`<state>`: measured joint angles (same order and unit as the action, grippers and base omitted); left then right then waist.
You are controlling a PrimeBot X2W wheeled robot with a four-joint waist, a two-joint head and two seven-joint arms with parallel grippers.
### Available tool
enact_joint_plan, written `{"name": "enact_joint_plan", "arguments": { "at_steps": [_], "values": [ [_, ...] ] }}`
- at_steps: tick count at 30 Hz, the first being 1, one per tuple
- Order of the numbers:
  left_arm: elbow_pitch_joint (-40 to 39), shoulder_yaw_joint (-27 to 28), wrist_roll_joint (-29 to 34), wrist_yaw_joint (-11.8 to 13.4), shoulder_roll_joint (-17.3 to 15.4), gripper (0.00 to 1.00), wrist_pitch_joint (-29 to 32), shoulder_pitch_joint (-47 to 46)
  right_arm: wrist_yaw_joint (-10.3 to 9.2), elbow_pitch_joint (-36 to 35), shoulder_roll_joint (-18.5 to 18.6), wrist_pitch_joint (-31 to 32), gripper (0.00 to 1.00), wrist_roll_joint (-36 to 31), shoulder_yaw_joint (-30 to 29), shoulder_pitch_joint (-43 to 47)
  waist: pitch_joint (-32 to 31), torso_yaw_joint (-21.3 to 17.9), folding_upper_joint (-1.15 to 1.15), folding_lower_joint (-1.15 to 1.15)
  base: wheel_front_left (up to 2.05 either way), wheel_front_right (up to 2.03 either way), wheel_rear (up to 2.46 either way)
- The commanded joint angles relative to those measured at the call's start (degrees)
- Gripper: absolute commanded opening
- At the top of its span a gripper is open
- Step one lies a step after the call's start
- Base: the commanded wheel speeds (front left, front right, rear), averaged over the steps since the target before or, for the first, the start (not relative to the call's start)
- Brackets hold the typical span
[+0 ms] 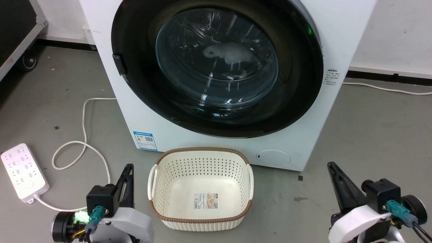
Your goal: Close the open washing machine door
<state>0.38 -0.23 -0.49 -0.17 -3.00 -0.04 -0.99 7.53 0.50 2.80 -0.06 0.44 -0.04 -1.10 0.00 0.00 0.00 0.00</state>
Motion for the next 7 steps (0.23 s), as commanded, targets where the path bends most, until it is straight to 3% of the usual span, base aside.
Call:
{"name": "enact_joint_plan", "arguments": {
  "at_steps": [1,7],
  "values": [
    [-0.4,0.2,0.5,0.2,0.1,0.0,0.0,1.0,-0.04,-0.5,0.1,0.1,0.0,-0.4,0.0,1.1,0.0,0.0,0.0,0.0,0.0,0.0,0.0],
    [-0.4,0.2,0.5,0.2,0.1,0.0,0.0,1.0,-0.04,-0.5,0.1,0.1,0.0,-0.4,0.0,1.1,0.0,0.0,0.0,0.0,0.0,0.0,0.0]
  ]
}}
